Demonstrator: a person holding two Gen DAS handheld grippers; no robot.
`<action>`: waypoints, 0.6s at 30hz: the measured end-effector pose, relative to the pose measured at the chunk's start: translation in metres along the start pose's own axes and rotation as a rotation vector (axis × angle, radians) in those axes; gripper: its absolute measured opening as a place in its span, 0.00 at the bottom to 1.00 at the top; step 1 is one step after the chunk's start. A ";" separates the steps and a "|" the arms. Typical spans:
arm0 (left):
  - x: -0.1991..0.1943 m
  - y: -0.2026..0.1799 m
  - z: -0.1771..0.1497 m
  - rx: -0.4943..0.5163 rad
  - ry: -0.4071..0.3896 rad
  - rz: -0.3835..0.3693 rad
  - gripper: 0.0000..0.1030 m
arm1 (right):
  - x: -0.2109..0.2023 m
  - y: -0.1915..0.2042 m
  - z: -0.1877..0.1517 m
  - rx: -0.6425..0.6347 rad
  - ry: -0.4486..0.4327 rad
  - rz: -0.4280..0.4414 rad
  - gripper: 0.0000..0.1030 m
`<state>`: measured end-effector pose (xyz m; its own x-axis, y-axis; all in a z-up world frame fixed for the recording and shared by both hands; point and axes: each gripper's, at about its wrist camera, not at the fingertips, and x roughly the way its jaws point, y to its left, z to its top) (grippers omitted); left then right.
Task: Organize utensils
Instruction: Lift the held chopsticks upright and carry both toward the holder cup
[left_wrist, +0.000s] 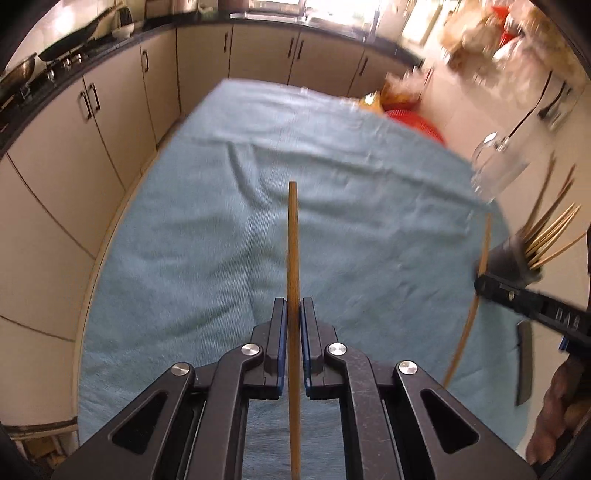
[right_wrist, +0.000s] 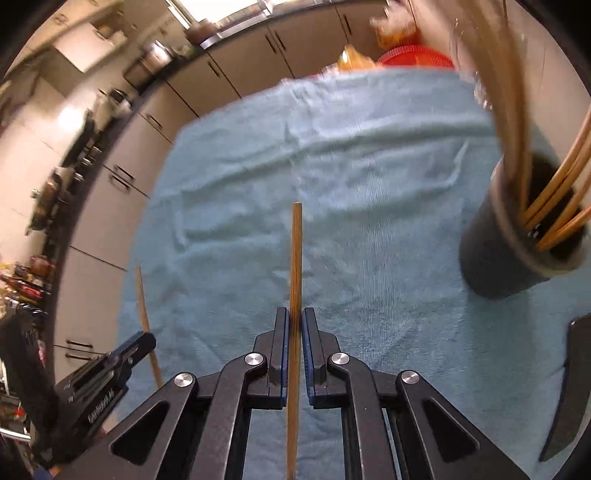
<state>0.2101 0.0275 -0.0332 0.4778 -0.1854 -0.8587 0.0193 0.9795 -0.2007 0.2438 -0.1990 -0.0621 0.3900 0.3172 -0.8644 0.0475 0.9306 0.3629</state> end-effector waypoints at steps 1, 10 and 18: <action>-0.006 -0.002 0.003 0.000 -0.015 -0.002 0.06 | -0.008 0.001 0.000 -0.009 -0.021 0.004 0.07; -0.048 -0.022 0.015 0.005 -0.122 -0.008 0.06 | -0.066 0.007 -0.012 -0.043 -0.152 0.070 0.07; -0.058 -0.038 0.007 0.024 -0.134 -0.010 0.06 | -0.092 0.002 -0.024 -0.055 -0.214 0.080 0.07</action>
<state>0.1878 0.0015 0.0280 0.5903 -0.1846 -0.7858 0.0448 0.9795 -0.1964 0.1862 -0.2221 0.0098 0.5767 0.3501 -0.7381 -0.0390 0.9143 0.4032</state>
